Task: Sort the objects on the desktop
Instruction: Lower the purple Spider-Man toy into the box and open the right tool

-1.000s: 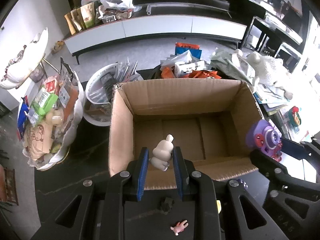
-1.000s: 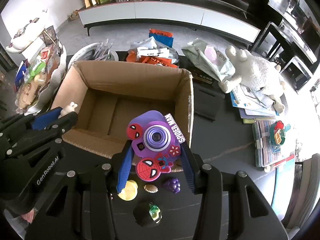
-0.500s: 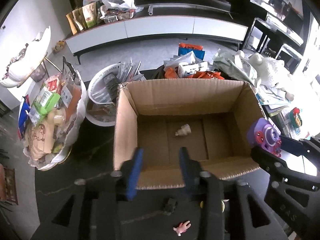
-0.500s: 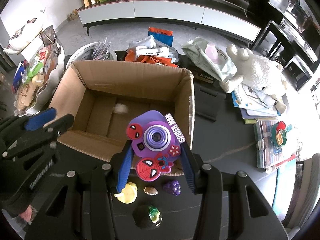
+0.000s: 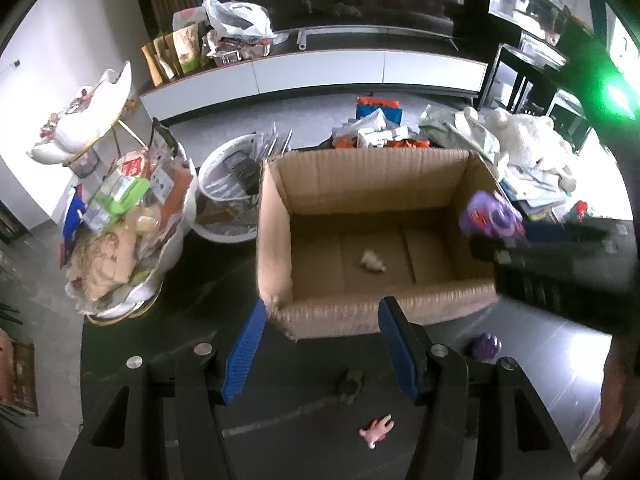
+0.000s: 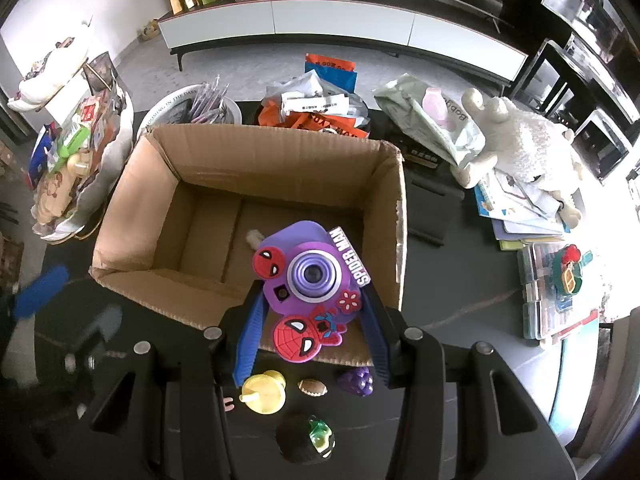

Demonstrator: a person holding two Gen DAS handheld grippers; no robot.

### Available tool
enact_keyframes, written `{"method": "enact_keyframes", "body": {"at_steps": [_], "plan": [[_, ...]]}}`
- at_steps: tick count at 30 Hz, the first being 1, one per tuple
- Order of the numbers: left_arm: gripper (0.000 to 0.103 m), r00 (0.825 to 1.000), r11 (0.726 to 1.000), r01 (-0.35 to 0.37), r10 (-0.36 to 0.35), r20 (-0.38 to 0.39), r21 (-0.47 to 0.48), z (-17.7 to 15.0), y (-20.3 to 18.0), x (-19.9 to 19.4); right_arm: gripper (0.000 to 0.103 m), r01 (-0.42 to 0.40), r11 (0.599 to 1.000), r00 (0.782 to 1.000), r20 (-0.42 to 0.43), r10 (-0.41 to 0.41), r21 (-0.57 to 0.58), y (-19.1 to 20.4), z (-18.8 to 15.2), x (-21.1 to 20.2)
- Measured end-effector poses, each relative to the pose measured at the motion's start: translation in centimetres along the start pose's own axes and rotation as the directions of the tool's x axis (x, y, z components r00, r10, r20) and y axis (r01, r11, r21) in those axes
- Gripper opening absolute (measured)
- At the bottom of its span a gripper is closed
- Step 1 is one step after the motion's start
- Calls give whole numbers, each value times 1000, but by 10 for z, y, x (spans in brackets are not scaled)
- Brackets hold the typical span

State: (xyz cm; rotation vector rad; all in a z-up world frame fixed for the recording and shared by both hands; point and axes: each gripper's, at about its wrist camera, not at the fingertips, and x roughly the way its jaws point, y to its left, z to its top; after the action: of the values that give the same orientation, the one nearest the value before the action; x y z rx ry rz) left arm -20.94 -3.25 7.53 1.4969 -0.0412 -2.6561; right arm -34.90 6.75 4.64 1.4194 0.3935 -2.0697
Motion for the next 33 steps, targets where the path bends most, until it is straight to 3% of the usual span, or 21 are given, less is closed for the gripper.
{"method": "enact_keyframes", "body": {"at_steps": [4, 18, 33], "plan": [[60, 1000, 1000, 10, -10, -3, 1, -19, -2, -4, 43, -2, 1000, 1000, -12, 2, 0, 2, 1, 8], [60, 996, 996, 80, -78, -52, 30, -76, -26, 11, 43, 22, 1000, 999, -49, -23, -18, 11, 3, 35], [60, 993, 996, 81, -77, -94, 42, -89, -30, 25, 43, 49, 998, 997, -52, -51, -39, 19, 5, 53]]}}
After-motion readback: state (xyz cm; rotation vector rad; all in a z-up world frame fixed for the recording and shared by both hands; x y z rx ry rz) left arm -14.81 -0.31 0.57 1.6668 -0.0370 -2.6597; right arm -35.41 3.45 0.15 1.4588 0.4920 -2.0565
